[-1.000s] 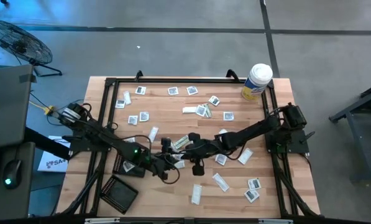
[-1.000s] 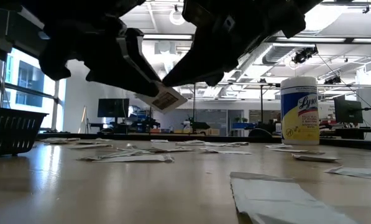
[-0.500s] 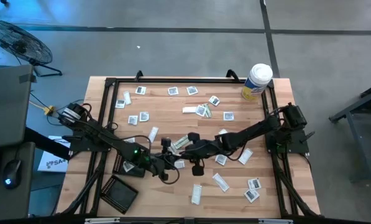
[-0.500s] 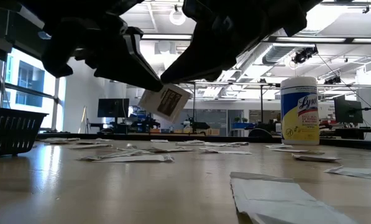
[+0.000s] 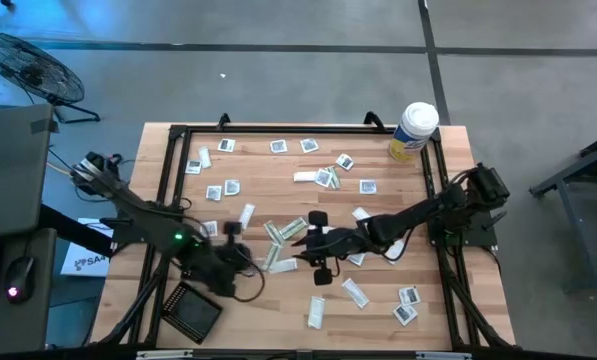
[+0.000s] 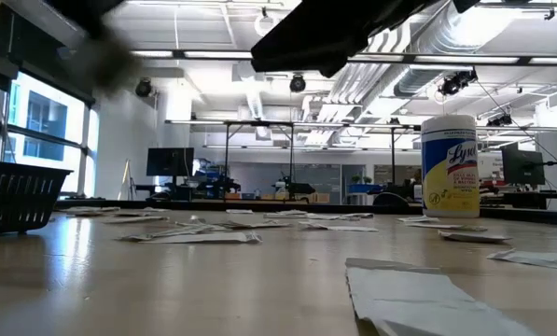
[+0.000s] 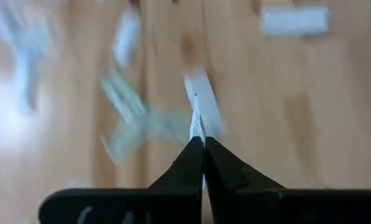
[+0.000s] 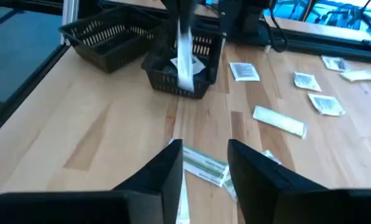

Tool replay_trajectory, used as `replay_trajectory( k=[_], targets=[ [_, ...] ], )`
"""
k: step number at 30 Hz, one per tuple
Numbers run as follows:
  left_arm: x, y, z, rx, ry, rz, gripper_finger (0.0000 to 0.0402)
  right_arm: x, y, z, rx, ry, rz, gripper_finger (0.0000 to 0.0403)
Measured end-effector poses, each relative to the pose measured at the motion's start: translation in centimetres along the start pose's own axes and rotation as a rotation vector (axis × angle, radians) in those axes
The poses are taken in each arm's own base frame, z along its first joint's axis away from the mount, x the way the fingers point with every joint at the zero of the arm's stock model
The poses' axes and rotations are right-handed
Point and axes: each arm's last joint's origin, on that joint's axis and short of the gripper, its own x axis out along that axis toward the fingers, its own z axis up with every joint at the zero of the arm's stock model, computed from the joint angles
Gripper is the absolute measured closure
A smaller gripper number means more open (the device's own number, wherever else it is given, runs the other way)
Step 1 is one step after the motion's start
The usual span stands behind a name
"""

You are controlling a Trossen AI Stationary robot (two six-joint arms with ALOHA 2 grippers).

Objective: Pick & Place First Aid Supplies
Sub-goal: Put the towelette pack into the top black bin

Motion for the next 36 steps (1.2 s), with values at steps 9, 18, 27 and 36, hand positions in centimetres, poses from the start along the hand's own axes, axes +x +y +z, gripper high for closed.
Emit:
replay_trajectory(
  k=[9, 18, 27, 36],
  targets=[
    [-1.3, -0.6, -4.8, -0.200, 0.399, -0.025, 0.0401, 0.0, -0.1, -0.3, 0.031, 0.029, -0.007, 0.0277],
    [3.4, 0.6, -6.4, -0.186, 0.410, -0.107, 0.0401, 0.0, -0.1, -0.2, 0.034, 0.018, -0.007, 0.0276],
    [5.4, 2.4, -6.4, -0.205, 0.445, -0.181, 0.0367, 0.0, -0.1, -0.2, 0.034, 0.018, -0.006, 0.0276],
    [6.1, 4.4, -5.9, -0.161, 0.441, -0.152, 0.0289, 0.0, -0.1, -0.2, 0.045, 0.020, -0.006, 0.0276]
  ],
)
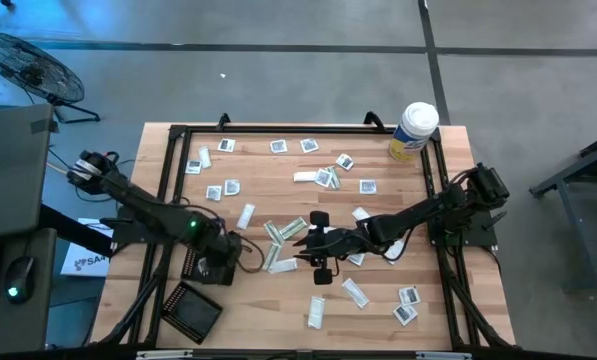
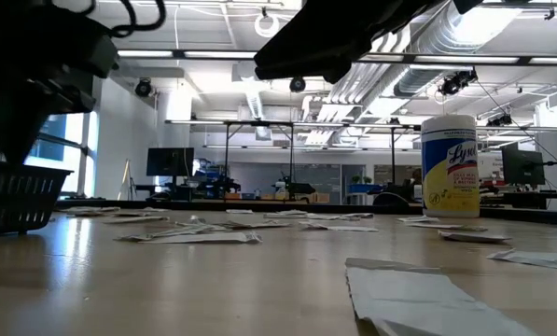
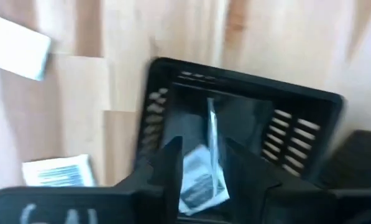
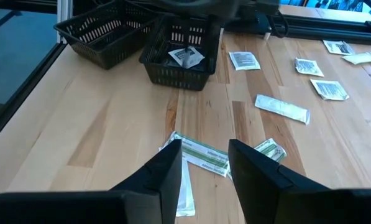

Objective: Pick & Place First Aid Supplies
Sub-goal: Put the towelette pack into the top black bin, then put the bandage into the bottom black bin

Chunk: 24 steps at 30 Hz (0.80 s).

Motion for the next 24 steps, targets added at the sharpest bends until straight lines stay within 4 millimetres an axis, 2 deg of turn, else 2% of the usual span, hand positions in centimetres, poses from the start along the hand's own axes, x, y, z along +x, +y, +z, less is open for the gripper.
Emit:
replay_trajectory(
  k=[6, 10, 15, 24],
  targets=[
    [-0.8, 1.3, 0.5, -0.037, 0.008, 0.094, 0.0283, 0.0, 0.0, 0.0, 0.003, 0.002, 0.000, 0.0276],
    [-2.1, 1.1, 0.8, -0.045, 0.013, 0.122, 0.0283, 0.0, 0.0, 0.0, -0.001, 0.004, 0.000, 0.0276],
    [-3.7, -0.3, 1.2, -0.014, -0.088, 0.129, 0.0283, 1.1, 0.2, -1.1, -0.095, 0.040, 0.017, 0.0276],
    [-4.3, -2.4, 1.1, 0.051, -0.213, 0.121, 0.0283, 4.0, 0.8, -4.5, -0.118, 0.141, 0.078, 0.0276]
  ],
)
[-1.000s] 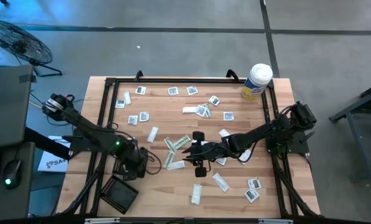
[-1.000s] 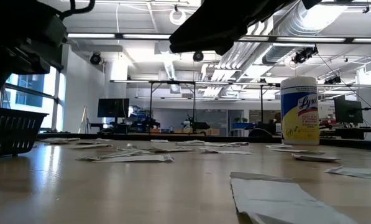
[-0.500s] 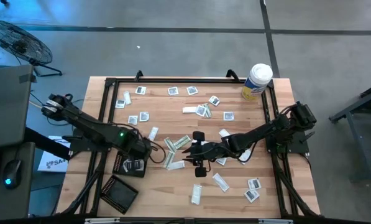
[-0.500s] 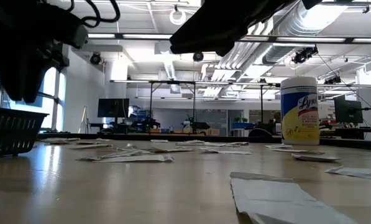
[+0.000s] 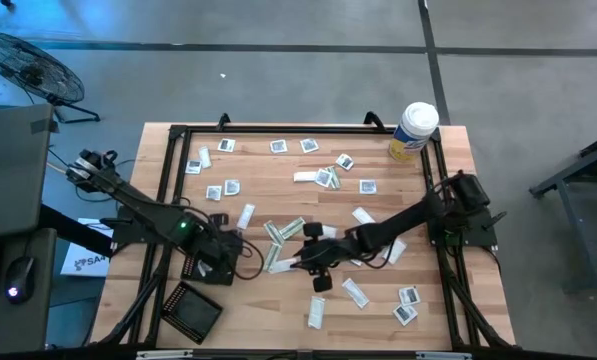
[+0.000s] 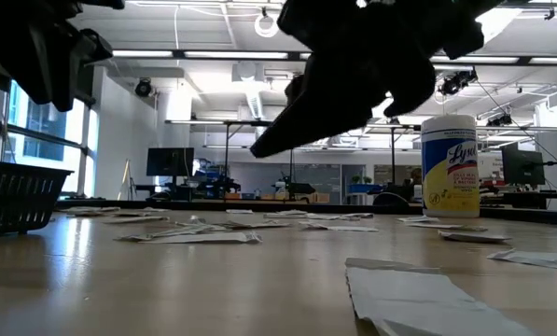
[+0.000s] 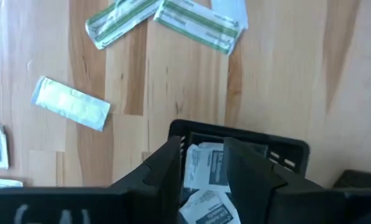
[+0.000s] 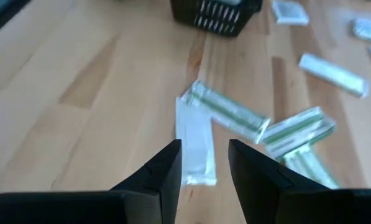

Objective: Pick & Place First Aid Supplies
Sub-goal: Put the bandage into the bottom black bin

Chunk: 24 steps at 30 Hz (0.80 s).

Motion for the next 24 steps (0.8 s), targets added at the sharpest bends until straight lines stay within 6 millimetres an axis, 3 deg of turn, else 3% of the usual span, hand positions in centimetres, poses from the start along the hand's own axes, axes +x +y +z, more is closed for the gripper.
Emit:
replay_trajectory(
  k=[12, 19, 24],
  targets=[
    [0.0, 0.1, 0.2, -0.004, -0.039, 0.038, 0.0282, 2.8, -0.9, -2.8, 0.032, 0.103, 0.006, 0.0276],
    [0.0, 0.0, 0.3, -0.008, -0.052, 0.033, 0.0282, 4.5, -0.5, -2.4, 0.002, 0.119, 0.035, 0.0277],
    [0.0, 0.0, 0.3, -0.009, -0.055, 0.031, 0.0282, 4.5, -0.7, -2.2, -0.007, 0.173, -0.002, 0.0277]
  ],
)
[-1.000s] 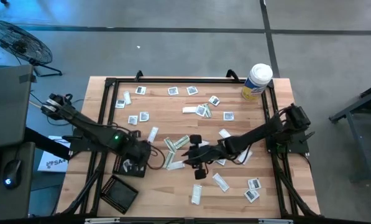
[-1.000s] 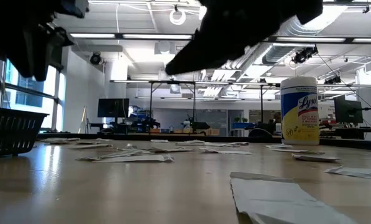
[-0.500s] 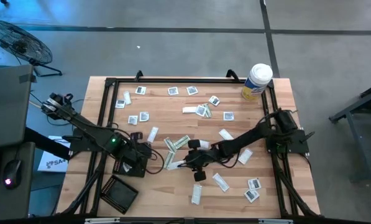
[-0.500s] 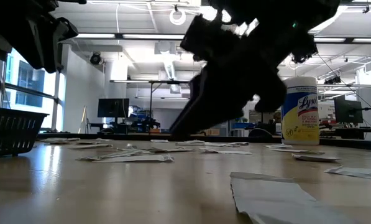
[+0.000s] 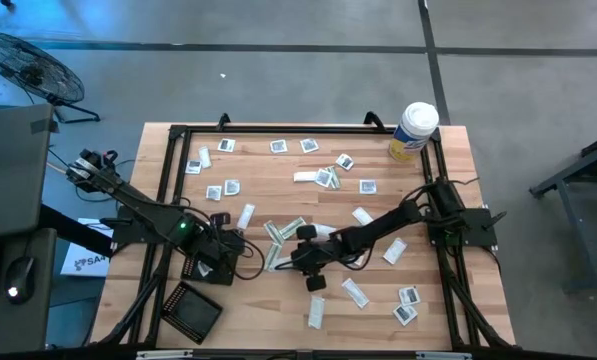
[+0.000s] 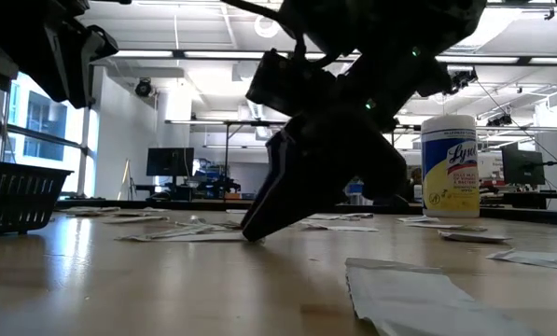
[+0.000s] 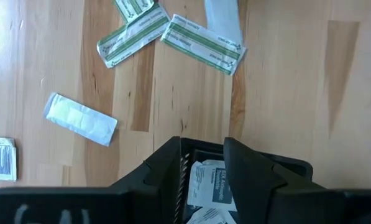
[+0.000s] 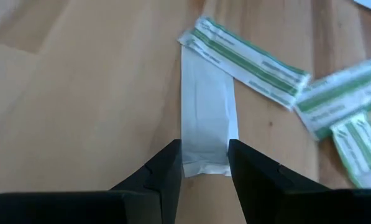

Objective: Pick & Place First Aid Supplies
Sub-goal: Put the bandage into the bottom black bin

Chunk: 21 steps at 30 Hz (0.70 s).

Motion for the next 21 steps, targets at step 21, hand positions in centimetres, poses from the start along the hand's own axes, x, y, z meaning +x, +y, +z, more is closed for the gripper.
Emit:
replay_trajectory(
  k=[21],
  targets=[
    [0.0, -0.2, 0.3, -0.004, -0.032, -0.015, 0.0282, -3.8, 0.1, 4.7, 0.059, 0.366, -0.078, 0.0277]
  ],
)
